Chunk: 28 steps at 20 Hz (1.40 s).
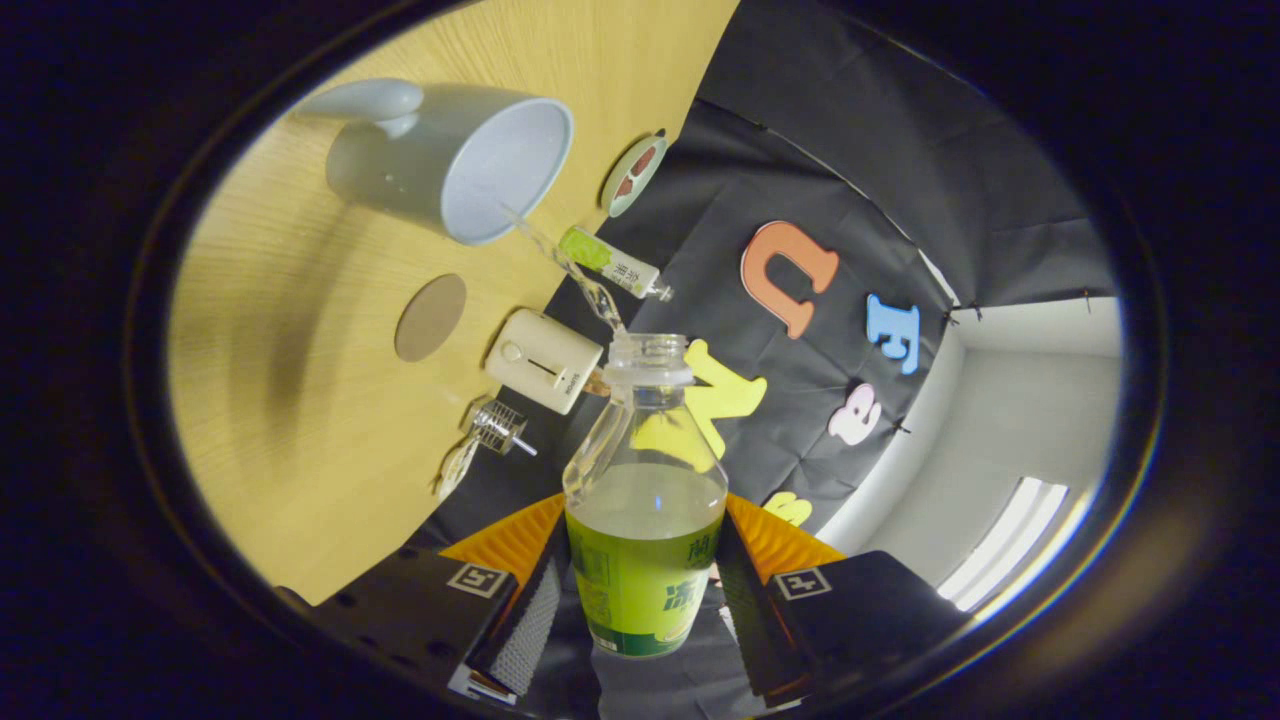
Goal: Take the bottle from table, then pour the juice into the cup, finally place the bottle on the coaster
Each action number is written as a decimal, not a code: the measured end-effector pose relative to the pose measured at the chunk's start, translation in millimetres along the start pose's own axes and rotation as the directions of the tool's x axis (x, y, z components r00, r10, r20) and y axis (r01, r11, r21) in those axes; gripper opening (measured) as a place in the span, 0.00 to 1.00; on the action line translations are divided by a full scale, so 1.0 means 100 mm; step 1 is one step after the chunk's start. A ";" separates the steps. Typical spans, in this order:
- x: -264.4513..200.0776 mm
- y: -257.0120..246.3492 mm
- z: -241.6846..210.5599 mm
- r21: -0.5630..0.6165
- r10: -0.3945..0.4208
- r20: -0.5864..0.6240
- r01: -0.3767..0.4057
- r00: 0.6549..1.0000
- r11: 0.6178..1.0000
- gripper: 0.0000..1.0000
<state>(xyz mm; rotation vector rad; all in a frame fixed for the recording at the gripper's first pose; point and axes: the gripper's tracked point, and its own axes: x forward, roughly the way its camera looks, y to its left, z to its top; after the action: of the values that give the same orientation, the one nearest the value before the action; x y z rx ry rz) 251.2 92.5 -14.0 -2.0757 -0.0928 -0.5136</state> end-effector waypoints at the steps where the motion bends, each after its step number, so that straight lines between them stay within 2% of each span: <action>1: 0.00 0.00 0.00 -0.007 -0.002 -0.001 0.002 1.000 1.000 0.82; 10: -0.03 -0.07 0.02 -0.034 -0.023 -0.012 0.023 1.000 0.999 0.81; 19: -0.07 -0.23 0.15 -0.094 -0.082 0.037 0.085 0.996 0.992 0.81; 28: -0.05 -0.32 0.14 -0.150 -0.113 0.015 0.114 0.993 0.982 0.81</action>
<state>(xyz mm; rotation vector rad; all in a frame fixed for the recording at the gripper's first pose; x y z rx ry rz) 242.4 122.2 3.2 -2.2294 -0.1819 -0.5999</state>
